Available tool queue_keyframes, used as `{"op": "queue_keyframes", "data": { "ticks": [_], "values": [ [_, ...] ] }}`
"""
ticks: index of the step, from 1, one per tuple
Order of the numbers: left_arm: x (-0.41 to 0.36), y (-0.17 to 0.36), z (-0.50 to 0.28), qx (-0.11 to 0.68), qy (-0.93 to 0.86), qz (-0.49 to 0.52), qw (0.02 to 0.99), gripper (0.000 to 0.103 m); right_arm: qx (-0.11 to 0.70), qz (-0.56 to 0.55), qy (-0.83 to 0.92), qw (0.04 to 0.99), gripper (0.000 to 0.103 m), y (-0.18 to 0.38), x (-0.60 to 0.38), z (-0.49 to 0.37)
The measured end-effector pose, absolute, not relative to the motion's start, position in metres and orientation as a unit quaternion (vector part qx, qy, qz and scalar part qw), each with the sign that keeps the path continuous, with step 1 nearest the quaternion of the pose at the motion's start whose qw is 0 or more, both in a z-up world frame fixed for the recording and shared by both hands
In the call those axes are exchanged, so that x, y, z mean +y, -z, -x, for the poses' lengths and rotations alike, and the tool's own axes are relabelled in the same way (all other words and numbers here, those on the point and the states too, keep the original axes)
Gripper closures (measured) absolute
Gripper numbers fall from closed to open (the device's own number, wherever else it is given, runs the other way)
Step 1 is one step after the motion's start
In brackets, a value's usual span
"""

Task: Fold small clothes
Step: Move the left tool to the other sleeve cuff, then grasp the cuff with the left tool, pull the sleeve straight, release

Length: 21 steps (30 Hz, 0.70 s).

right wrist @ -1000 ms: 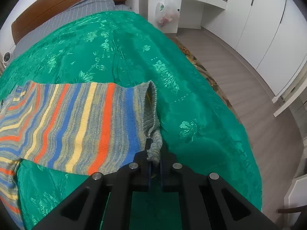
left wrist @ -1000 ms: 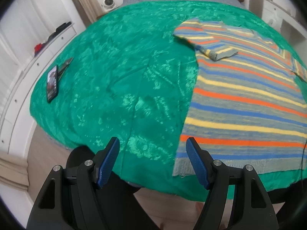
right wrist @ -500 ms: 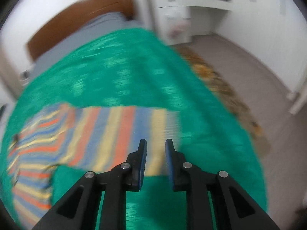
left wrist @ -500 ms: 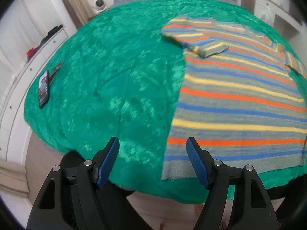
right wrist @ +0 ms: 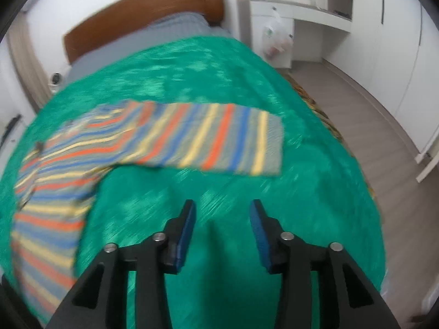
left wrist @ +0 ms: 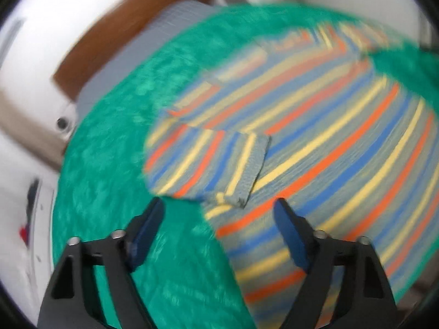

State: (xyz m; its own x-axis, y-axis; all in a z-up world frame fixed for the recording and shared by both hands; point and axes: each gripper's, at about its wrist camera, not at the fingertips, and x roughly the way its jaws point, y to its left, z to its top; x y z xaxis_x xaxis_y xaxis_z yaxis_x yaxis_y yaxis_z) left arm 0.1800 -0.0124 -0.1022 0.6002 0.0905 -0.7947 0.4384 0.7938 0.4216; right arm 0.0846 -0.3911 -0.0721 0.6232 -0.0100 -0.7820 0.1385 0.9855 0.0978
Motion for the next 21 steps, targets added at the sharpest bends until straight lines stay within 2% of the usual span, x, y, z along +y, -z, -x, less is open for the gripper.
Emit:
{"op": "queue_keyframes", "data": {
  "ticks": [4,6,9,11,12,14,18,21],
  "values": [
    [-0.019,0.140,-0.212,0.474,0.150,-0.320,0.807,0.026,0.430,-0.095,0.025,0.897,0.060,0.080,-0.369,-0.045],
    [-0.020,0.151,-0.221,0.483,0.160,-0.324,0.797,0.023,0.427,-0.105,0.026,0.898,0.060,0.083,-0.361,-0.032],
    [-0.008,0.152,-0.236,0.512,0.176,-0.261,0.799,0.025,0.422,-0.114,0.020,0.899,0.060,0.085,-0.346,-0.020],
    [0.002,0.150,-0.244,0.532,0.182,-0.206,0.801,0.046,0.422,-0.116,0.014,0.899,0.060,0.084,-0.337,-0.013],
    [0.007,0.149,-0.246,0.536,0.180,-0.189,0.803,0.053,0.421,-0.115,0.011,0.900,0.060,0.084,-0.333,-0.012],
    [0.012,0.147,-0.249,0.540,0.175,-0.170,0.805,0.092,0.418,-0.112,0.007,0.901,0.060,0.082,-0.325,-0.010],
    [0.035,0.121,-0.255,0.537,0.174,-0.071,0.823,0.100,0.409,-0.117,-0.004,0.905,0.060,0.074,-0.312,-0.006],
    [0.088,0.086,-0.261,0.495,0.128,0.052,0.858,0.100,0.403,-0.119,-0.013,0.907,0.060,0.069,-0.303,-0.002]
  ]
}}
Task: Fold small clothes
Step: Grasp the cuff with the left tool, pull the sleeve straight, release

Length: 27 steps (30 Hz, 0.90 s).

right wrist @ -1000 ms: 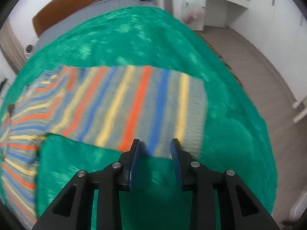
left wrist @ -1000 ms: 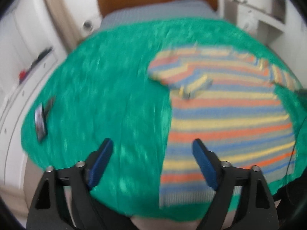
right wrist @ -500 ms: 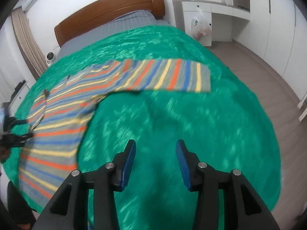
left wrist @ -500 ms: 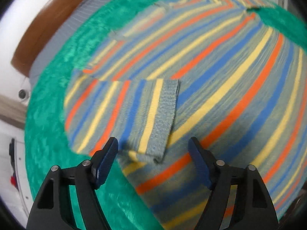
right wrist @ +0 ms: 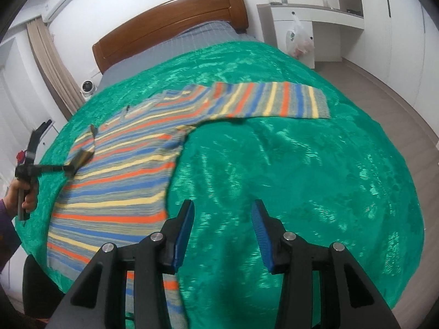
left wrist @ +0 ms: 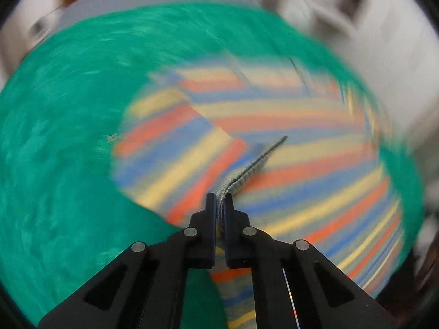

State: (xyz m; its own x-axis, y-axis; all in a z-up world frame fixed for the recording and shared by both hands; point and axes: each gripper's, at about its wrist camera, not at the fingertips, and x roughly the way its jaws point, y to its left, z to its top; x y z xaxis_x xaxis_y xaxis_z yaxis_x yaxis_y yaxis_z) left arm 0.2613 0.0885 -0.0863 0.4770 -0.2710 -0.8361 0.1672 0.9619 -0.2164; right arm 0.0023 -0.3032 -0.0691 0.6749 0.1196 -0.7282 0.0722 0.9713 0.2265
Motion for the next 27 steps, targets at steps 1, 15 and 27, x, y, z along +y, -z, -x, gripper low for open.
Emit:
{"op": "queue_keyframes", "data": {
  "ticks": [1,15,27],
  "values": [
    [0.116,0.077,-0.263,0.480,0.100,0.108,0.865,0.100,0.400,-0.118,-0.017,0.909,0.060,0.068,-0.300,-0.001],
    [0.269,0.123,-0.247,0.484,-0.207,0.208,0.824,0.103,0.422,-0.112,-0.050,0.898,0.059,0.086,-0.257,0.004],
    [0.291,0.150,-0.233,0.485,-0.255,0.185,0.816,0.103,0.433,-0.096,-0.033,0.896,0.059,0.093,-0.253,0.008]
  ]
}}
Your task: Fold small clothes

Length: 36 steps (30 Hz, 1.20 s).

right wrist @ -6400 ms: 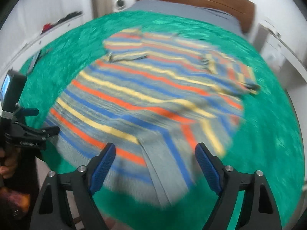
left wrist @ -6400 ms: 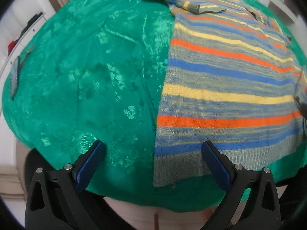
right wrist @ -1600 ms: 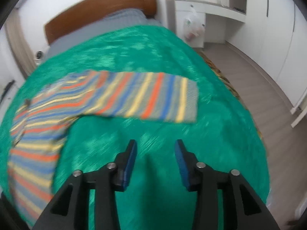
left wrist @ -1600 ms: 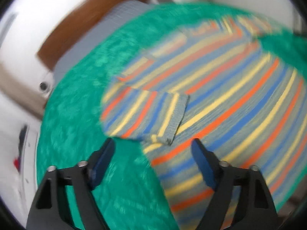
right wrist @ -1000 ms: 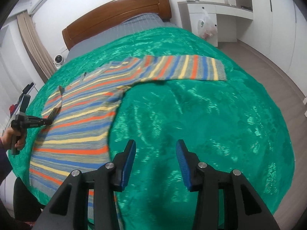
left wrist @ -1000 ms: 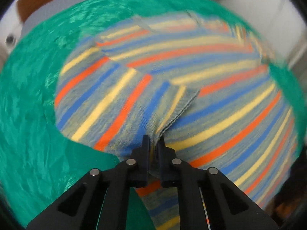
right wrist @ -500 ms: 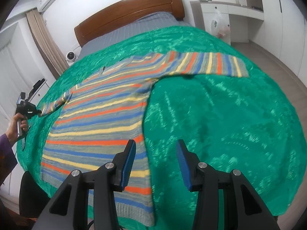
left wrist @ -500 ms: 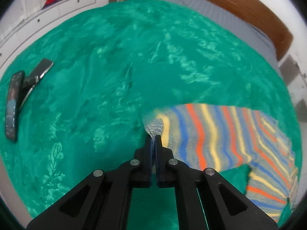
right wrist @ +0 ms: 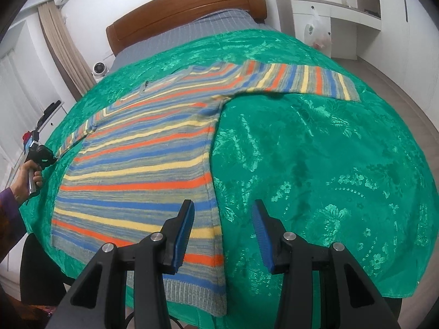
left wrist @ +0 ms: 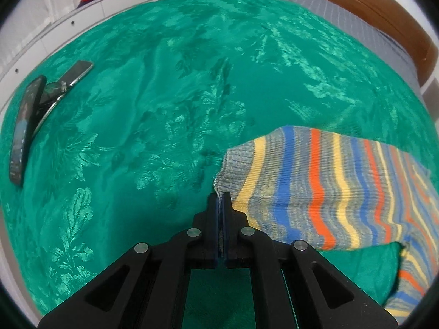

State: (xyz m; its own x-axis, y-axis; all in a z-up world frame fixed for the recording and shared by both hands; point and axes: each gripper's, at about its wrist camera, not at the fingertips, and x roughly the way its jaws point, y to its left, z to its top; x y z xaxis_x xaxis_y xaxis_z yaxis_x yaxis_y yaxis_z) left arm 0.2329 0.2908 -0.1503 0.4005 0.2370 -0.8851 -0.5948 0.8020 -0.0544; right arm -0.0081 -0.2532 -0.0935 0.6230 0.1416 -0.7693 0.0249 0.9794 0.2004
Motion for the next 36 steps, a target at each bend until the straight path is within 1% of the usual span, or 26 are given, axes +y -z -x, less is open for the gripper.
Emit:
{"op": "queue_keyframes", "data": {
  "ticks": [3,4,5,6,7,8,9,10,11,12,13,17,21,22,23,25,26,27,36],
  "values": [
    [0.287,0.150,-0.236,0.487,-0.256,0.172,0.817,0.102,0.435,-0.094,-0.019,0.895,0.059,0.089,-0.255,0.008],
    [0.284,0.147,-0.235,0.484,-0.251,0.164,0.822,0.100,0.434,-0.093,-0.012,0.896,0.059,0.087,-0.255,0.008],
    [0.280,0.143,-0.231,0.478,-0.243,0.155,0.830,0.094,0.433,-0.092,-0.005,0.897,0.059,0.083,-0.256,0.008],
    [0.276,0.137,-0.225,0.472,-0.234,0.152,0.837,0.093,0.432,-0.091,0.000,0.897,0.054,0.080,-0.256,0.009],
    [0.271,0.130,-0.216,0.463,-0.223,0.148,0.845,0.084,0.430,-0.088,0.009,0.899,0.049,0.076,-0.255,0.010],
    [0.265,0.122,-0.204,0.455,-0.212,0.139,0.854,0.064,0.428,-0.082,0.018,0.900,0.038,0.073,-0.255,0.010],
    [0.258,0.116,-0.193,0.446,-0.208,0.129,0.861,0.051,0.426,-0.074,0.030,0.901,0.028,0.070,-0.253,0.011],
    [0.249,0.108,-0.178,0.433,-0.208,0.115,0.870,0.028,0.423,-0.065,0.040,0.903,0.023,0.068,-0.252,0.012],
    [0.238,0.101,-0.160,0.419,-0.207,0.102,0.878,0.015,0.421,-0.053,0.049,0.904,0.016,0.067,-0.250,0.012],
    [0.231,0.097,-0.147,0.410,-0.203,0.095,0.884,0.011,0.418,-0.043,0.057,0.905,0.012,0.067,-0.248,0.011],
    [0.219,0.095,-0.130,0.403,-0.192,0.091,0.890,0.008,0.416,-0.031,0.066,0.907,0.012,0.068,-0.246,0.011],
    [0.184,0.113,-0.085,0.413,-0.149,0.096,0.893,0.004,0.404,0.007,0.094,0.910,0.011,0.082,-0.240,0.007],
    [0.169,0.152,-0.075,0.449,-0.142,0.085,0.878,0.003,0.403,0.028,0.117,0.907,0.011,0.117,-0.240,0.008],
    [0.168,0.160,-0.074,0.452,-0.146,0.083,0.876,0.002,0.408,0.029,0.118,0.905,0.011,0.125,-0.242,0.008],
    [0.165,0.161,-0.074,0.446,-0.149,0.077,0.879,0.000,0.416,0.029,0.118,0.901,0.011,0.134,-0.243,0.007],
    [0.164,0.161,-0.078,0.451,-0.148,0.072,0.877,0.000,0.438,0.016,0.119,0.891,0.006,0.148,-0.249,0.003],
    [0.165,0.161,-0.078,0.450,-0.146,0.073,0.878,0.000,0.438,0.012,0.121,0.891,0.002,0.149,-0.250,0.001],
    [0.166,0.162,-0.077,0.447,-0.143,0.076,0.880,0.000,0.437,0.011,0.122,0.891,0.001,0.149,-0.251,-0.001],
    [0.162,0.165,-0.071,0.429,-0.147,0.076,0.888,0.000,0.429,0.010,0.124,0.895,0.000,0.159,-0.253,-0.004]
  ]
}}
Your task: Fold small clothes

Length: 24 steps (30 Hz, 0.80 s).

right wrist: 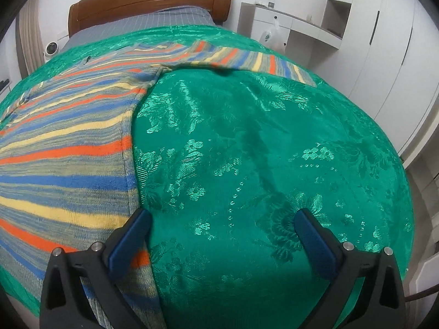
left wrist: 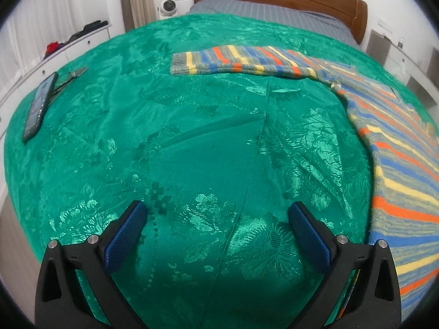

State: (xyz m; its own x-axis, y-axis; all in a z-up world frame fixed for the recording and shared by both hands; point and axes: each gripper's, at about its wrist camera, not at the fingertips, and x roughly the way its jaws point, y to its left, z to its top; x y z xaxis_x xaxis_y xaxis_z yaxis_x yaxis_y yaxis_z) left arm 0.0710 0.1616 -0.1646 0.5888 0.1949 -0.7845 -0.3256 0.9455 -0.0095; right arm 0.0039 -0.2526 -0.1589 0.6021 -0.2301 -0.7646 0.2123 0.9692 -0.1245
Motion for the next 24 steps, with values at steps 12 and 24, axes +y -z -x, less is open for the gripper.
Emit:
{"op": "queue_keyframes", "data": {
  "ticks": [12,24],
  "values": [
    [0.157,0.158,-0.068,0.421,-0.149,0.057,0.893,0.000,0.430,-0.026,0.113,0.895,0.000,0.152,-0.259,0.000],
    [0.167,0.139,-0.058,0.387,-0.135,0.073,0.909,0.001,0.388,0.101,0.233,0.886,0.000,0.067,-0.227,0.039]
  ]
}}
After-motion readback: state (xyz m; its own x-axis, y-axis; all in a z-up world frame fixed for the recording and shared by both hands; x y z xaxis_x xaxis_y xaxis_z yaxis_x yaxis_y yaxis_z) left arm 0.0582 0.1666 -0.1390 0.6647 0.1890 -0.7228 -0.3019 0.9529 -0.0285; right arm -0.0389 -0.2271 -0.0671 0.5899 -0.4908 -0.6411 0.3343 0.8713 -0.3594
